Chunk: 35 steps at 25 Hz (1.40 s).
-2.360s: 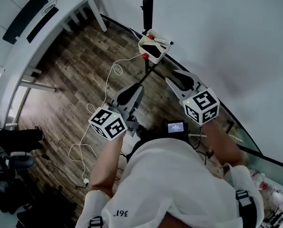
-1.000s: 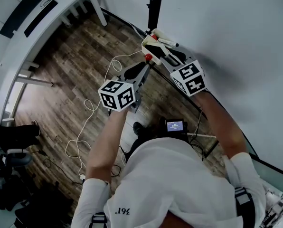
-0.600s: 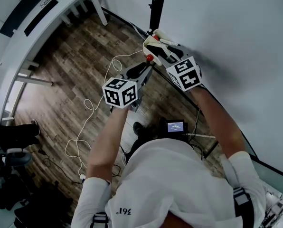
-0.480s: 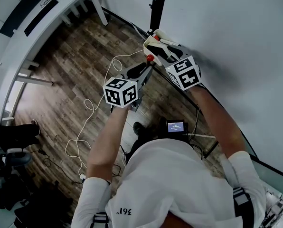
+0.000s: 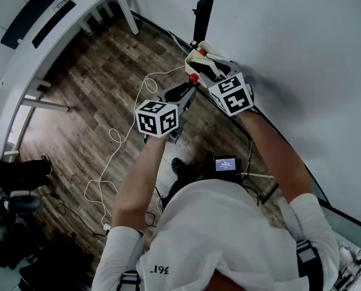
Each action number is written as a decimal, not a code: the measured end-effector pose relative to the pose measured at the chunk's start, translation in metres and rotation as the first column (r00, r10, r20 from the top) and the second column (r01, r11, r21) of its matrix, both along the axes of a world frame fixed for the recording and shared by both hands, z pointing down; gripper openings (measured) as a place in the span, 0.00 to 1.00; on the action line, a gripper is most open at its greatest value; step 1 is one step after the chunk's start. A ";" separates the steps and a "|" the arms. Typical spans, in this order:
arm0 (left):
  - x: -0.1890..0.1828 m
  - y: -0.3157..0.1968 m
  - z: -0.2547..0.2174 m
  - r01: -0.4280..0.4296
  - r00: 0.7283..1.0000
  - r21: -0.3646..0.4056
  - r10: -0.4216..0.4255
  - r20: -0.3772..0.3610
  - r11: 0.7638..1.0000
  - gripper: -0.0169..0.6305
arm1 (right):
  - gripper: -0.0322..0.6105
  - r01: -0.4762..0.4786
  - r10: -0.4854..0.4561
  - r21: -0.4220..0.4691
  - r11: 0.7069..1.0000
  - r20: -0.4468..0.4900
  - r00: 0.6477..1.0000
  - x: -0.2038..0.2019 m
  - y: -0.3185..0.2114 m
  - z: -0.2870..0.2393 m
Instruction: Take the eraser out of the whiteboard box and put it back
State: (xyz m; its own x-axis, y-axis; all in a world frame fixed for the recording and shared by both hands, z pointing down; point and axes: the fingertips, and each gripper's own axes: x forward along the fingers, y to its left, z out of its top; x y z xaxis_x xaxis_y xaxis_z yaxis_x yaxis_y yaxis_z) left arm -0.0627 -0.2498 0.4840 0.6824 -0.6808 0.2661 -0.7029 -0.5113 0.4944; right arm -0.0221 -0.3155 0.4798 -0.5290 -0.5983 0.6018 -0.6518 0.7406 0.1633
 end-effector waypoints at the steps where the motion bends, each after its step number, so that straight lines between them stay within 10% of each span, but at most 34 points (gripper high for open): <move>1: 0.000 -0.001 0.001 -0.001 1.000 -0.002 0.001 -0.002 1.000 0.18 | 0.37 0.000 0.000 0.007 1.000 -0.014 1.000 -0.001 -0.001 0.000; 10: 0.005 0.002 -0.001 -0.016 1.000 -0.005 0.016 -0.015 1.000 0.18 | 0.37 0.038 -0.029 0.074 0.997 -0.120 0.992 -0.002 0.003 -0.005; 35: -0.007 0.020 -0.027 0.022 1.000 0.050 -0.021 -0.017 0.999 0.18 | 0.35 0.022 -0.012 0.189 0.982 -0.057 0.998 0.011 0.019 -0.046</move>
State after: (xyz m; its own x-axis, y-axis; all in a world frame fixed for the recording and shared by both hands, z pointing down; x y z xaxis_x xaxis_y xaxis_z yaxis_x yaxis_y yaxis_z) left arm -0.0696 -0.2302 0.4570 0.6716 -0.7075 0.2200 -0.7060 -0.5208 0.4800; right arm -0.0108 -0.2966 0.4337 -0.5091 -0.6953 0.5074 -0.6254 0.7038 0.3369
